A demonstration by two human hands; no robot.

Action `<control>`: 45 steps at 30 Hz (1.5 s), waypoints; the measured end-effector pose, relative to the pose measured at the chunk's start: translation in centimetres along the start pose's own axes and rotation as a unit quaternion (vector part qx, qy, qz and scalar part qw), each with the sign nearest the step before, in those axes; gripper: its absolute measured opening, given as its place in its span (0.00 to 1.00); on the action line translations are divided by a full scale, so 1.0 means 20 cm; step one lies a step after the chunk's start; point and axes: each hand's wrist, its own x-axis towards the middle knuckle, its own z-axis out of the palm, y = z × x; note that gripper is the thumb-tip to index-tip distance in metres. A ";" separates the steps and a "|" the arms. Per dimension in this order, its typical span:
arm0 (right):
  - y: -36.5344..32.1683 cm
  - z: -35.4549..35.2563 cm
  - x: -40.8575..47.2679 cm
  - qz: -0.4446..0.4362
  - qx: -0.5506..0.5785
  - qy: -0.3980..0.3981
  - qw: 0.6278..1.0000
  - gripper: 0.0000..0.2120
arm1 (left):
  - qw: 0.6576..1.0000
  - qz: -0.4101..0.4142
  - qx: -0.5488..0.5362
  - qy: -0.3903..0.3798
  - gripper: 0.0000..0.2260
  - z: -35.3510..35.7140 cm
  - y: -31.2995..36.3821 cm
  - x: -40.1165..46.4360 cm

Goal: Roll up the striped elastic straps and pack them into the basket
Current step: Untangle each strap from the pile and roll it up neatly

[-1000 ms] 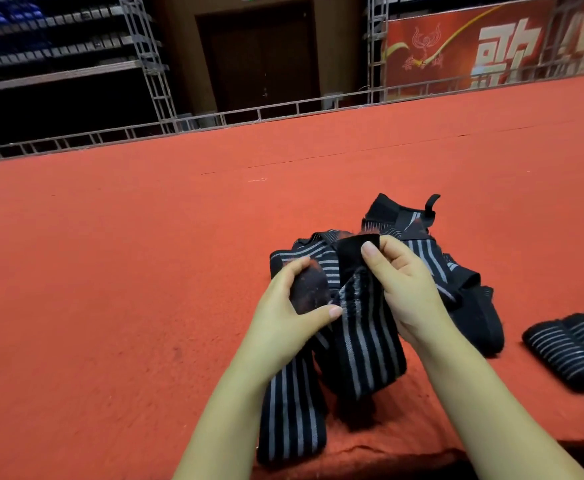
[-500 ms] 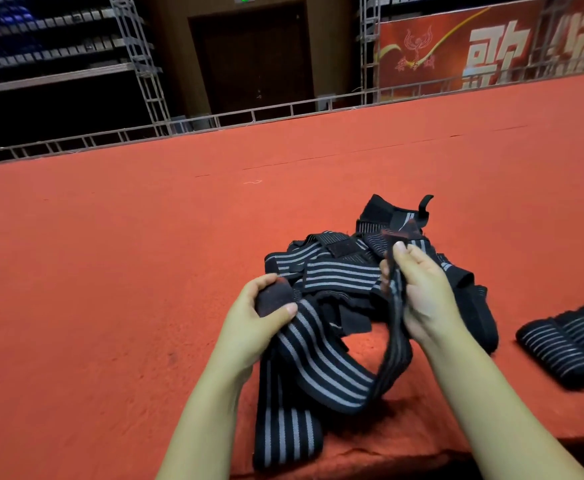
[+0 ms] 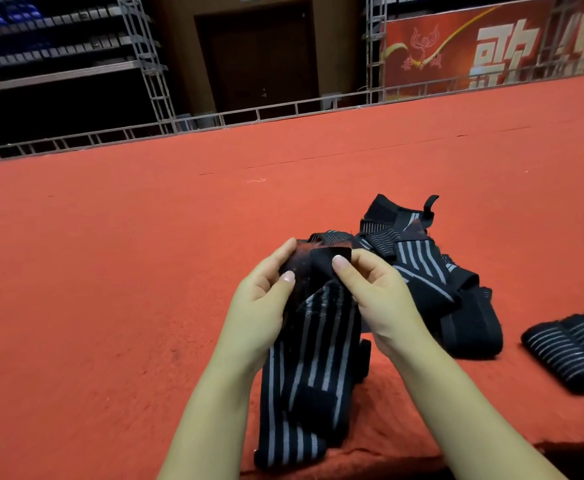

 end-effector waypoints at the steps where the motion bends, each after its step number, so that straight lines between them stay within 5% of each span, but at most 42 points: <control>1: -0.01 0.00 -0.01 -0.011 -0.007 0.007 1.000 0.07 | 1.000 0.007 -0.009 -0.001 0.24 -0.01 0.00 -0.01; 4: -0.03 0.01 -0.03 -0.039 -0.011 0.013 0.999 0.03 | 1.000 0.015 -0.026 0.002 0.29 0.00 0.01 -0.03; 11: -0.05 0.03 -0.04 -0.064 -0.035 0.015 0.997 0.02 | 0.998 0.030 -0.057 -0.022 0.12 0.04 0.07 -0.08; 28: -0.05 0.03 -0.05 -0.103 -0.090 -0.007 0.991 0.05 | 0.998 0.027 -0.050 -0.041 0.14 0.01 0.06 -0.07; 32: -0.06 0.03 -0.06 -0.100 -0.094 -0.012 0.990 0.06 | 0.997 0.069 0.009 -0.016 0.05 0.02 0.07 -0.08; 37: -0.06 0.05 -0.06 -0.095 -0.098 0.034 0.990 0.05 | 0.996 0.082 -0.010 0.013 0.10 0.02 0.09 -0.09; 45: -0.16 0.09 -0.03 -0.075 0.019 -0.005 0.997 0.03 | 0.993 0.117 -0.025 0.003 0.04 0.01 0.14 -0.07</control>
